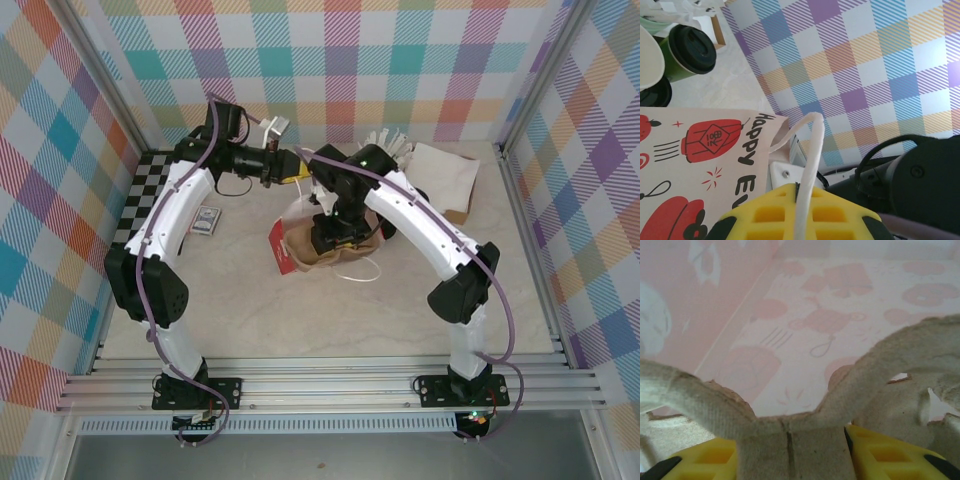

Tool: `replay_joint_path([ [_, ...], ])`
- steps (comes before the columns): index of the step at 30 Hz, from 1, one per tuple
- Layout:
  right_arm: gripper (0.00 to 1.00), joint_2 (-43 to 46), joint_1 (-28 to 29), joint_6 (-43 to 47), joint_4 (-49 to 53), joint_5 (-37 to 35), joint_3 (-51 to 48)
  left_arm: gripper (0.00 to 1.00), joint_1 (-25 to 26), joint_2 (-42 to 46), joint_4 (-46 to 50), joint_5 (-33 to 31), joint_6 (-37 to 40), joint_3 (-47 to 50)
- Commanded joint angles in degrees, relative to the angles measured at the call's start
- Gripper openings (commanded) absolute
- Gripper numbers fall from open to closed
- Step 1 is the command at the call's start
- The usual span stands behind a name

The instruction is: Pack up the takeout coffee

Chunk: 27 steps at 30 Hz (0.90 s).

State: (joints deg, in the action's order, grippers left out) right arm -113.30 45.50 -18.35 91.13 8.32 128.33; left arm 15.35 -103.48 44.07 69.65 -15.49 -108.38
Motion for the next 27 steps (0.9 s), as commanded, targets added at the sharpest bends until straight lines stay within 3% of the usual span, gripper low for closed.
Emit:
replay_joint_path([
  [1,0.44,3.2,0.5,-3.4,5.9,2.3,0.7,0.00,2.0,1.6,-0.8,3.2,-0.5,0.1],
  [5,0.43,0.2,0.4,-3.8,4.3,-2.5,2.0,0.00,2.0,0.0,-1.5,2.4,-1.7,1.5],
  [8,0.43,-1.1,-0.3,-3.5,-0.1,-6.1,2.8,0.09,1.9,-1.2,-0.7,1.5,-1.0,0.5],
  [14,0.42,-2.8,-2.8,-2.4,-5.2,-6.6,1.4,0.25,1.0,-0.5,1.9,1.7,2.5,1.2],
  [19,0.42,-5.1,-2.9,-1.9,-6.0,-2.7,1.3,0.62,-0.7,4.7,3.3,-0.6,6.3,2.7],
  [23,0.42,-5.9,-3.0,-1.9,-5.7,-2.7,1.9,0.83,-2.9,12.3,3.4,-8.9,9.9,7.3],
  [24,0.42,-6.1,-3.1,-1.9,-5.5,-2.7,2.1,0.95,-3.3,15.2,3.1,-12.4,11.5,9.2],
  [25,0.42,-6.3,-3.1,-1.9,-5.2,-2.6,2.3,1.00,-3.4,18.5,2.7,-17.7,13.2,11.6],
  [27,0.42,-6.6,-3.3,-1.6,-4.3,-2.7,2.9,1.00,-3.2,25.8,0.0,-28.9,15.4,17.5],
])
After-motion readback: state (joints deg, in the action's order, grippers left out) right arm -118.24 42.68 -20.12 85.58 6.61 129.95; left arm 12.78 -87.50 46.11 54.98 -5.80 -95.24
